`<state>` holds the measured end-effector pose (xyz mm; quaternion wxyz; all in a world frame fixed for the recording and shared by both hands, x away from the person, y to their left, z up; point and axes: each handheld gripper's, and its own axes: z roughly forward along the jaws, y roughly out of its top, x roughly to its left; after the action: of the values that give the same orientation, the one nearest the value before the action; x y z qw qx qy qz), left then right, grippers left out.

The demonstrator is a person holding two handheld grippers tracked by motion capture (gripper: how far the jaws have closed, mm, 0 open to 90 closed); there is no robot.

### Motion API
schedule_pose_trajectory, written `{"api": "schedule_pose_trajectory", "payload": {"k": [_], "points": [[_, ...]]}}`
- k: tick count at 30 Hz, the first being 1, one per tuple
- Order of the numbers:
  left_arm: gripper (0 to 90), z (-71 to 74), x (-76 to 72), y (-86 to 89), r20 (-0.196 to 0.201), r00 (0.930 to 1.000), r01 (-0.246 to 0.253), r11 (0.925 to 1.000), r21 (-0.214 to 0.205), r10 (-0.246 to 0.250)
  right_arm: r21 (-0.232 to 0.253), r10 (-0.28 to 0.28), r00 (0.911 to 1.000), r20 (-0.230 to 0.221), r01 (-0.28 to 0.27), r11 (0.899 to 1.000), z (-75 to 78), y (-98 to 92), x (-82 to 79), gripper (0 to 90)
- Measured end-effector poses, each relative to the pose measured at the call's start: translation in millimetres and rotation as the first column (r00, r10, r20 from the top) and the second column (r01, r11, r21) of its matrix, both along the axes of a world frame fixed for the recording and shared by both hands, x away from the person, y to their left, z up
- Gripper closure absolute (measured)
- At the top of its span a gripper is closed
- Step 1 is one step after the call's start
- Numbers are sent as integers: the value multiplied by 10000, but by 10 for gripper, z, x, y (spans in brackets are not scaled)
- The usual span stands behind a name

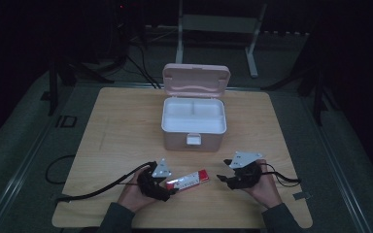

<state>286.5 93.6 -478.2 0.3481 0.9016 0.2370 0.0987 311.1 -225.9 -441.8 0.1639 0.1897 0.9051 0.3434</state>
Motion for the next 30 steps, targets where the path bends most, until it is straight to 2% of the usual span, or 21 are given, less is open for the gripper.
{"api": "schedule_pose_trajectory", "payload": {"k": [2, 5, 10, 11, 12, 13, 15, 16, 17, 18, 21, 23, 26, 27, 29, 30], "points": [[283, -30, -56, 100, -75, 9999, -139, 9997, 201, 141, -41, 146, 9999, 2, -146, 9999, 0, 50, 7, 379], [270, -80, -77, 194, -253, 9992, -296, 9994, 169, 300, -73, 742, 9972, -46, -742, 9972, -6, 236, 30, 358], [254, -100, -23, 152, -312, 9993, -189, 9998, 118, 192, -236, 1582, 9873, -153, -1585, 9871, -38, 539, 74, 319], [256, -104, -4, 143, -267, 9992, -279, 9996, 87, 281, -261, 1840, 9825, -279, -1847, 9824, -67, 656, 97, 313], [256, -105, 21, 146, -262, 9986, -455, 9989, 106, 457, -261, 1840, 9825, -279, -1847, 9824, -67, 656, 97, 313], [292, -103, 42, 149, -171, 9974, -695, 9974, 181, 698, -265, 2100, 9769, -384, -2111, 9771, -103, 735, 118, 313], [304, -105, 89, 157, 199, 9904, -1375, 9897, 386, 1368, -308, 2159, 9752, -497, -2175, 9756, -127, 779, 129, 310], [304, -97, 103, 172, 179, 9886, -1497, 9885, 214, 1493, -423, 2232, 9733, -540, -2256, 9733, -150, 824, 140, 310], [304, -87, 97, 181, 221, 9888, -1477, 9890, 59, 1476, -530, 2303, 9714, -573, -2333, 9710, -178, 877, 156, 311], [306, -78, 88, 191, 271, 9887, -1470, 9891, -58, 1471, -610, 2355, 9687, -790, -2405, 9687, -221, 942, 200, 330], [307, -65, 77, 238, 289, 9884, -1483, 9888, -193, 1488, -838, 2319, 9682, -933, -2398, 9672, -263, 986, 229, 361], [309, -63, 82, 279, 253, 9870, -1579, 9868, -369, 1589, -949, 2443, 9630, -1137, -2553, 9622, -319, 1016, 260, 415], [310, -33, 71, 324, 372, 9849, -1677, 9850, -413, 1692, -1300, 2176, 9696, -1119, -2313, 9641, -369, 1004, 271, 487], [310, -18, 67, 341, 380, 9844, -1695, 9842, -502, 1715, -1126, 1929, 9732, -1253, -2071, 9718, -361, 912, 291, 501], [314, 6, 62, 384, 320, 9845, -1694, 9826, -768, 1722, -1162, 1830, 9751, -1249, -1976, 9734, -358, 869, 296, 503], [315, 15, 60, 404, 347, 9838, -1729, 9816, -810, 1761, -1235, 1652, 9782, -1256, -1806, 9758, -348, 781, 306, 504]]}}
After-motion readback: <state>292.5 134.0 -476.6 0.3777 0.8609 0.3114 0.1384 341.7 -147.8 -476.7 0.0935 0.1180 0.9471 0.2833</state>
